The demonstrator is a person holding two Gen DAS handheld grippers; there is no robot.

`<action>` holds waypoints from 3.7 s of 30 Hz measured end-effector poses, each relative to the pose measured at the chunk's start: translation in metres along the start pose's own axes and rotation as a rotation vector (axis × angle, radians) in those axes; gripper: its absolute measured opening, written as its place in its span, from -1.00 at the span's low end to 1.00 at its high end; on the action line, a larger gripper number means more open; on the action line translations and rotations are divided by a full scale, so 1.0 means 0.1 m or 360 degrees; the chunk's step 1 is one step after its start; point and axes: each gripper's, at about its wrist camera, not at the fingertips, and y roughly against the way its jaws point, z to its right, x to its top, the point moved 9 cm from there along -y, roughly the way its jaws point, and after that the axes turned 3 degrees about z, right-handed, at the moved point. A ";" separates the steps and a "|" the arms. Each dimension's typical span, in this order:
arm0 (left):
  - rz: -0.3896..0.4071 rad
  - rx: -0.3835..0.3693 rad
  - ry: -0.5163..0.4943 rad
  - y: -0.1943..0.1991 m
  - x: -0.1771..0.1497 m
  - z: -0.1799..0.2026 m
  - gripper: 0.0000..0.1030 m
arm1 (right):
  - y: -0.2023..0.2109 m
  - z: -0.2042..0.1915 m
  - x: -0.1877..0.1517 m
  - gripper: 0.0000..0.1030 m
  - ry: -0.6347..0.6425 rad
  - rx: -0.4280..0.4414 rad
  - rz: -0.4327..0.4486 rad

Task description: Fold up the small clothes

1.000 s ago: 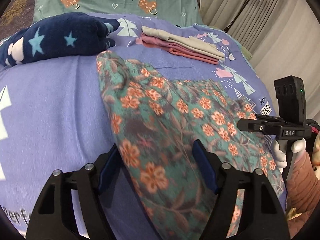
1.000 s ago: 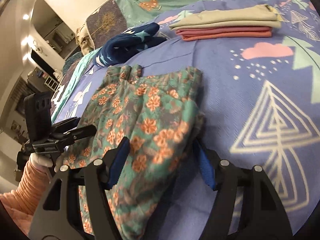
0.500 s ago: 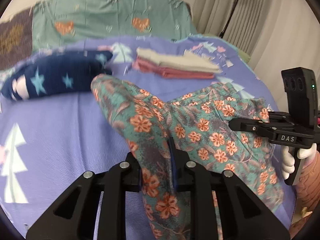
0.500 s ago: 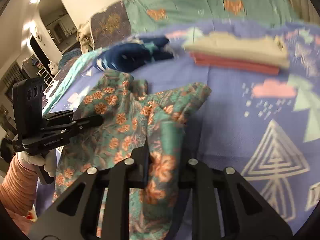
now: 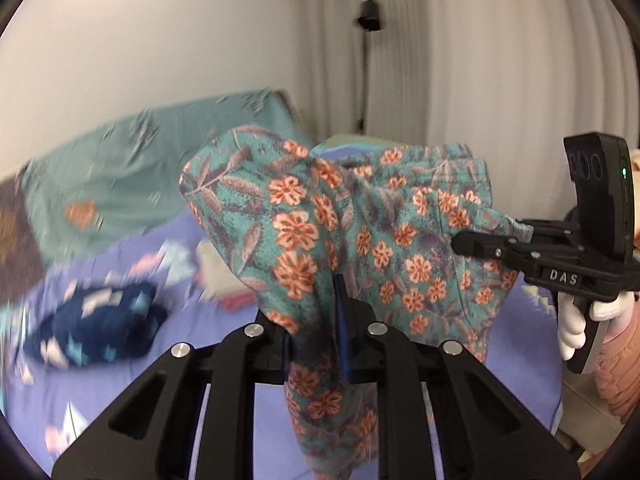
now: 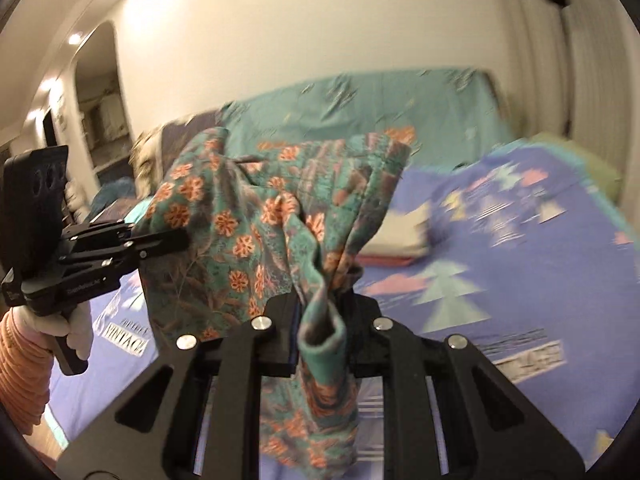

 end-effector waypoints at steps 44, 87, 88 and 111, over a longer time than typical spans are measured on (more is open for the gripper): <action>-0.0248 -0.0024 -0.0353 -3.69 0.72 1.34 -0.16 | -0.43 4.02 -0.08 -0.22 -0.0576 -0.1168 -0.0199; 0.0139 -0.0009 -0.0055 -0.54 -0.05 1.24 0.97 | 1.72 1.02 -0.65 0.96 -0.0364 -0.1283 0.0169; 0.0132 -0.0030 -0.0055 -0.49 -0.08 1.24 0.97 | 1.73 0.99 -0.66 0.96 -0.0364 -0.1285 0.0163; 0.0122 -0.0185 0.0048 0.39 -0.51 0.98 0.97 | 1.82 0.12 -0.85 0.96 -0.0378 -0.1292 0.0051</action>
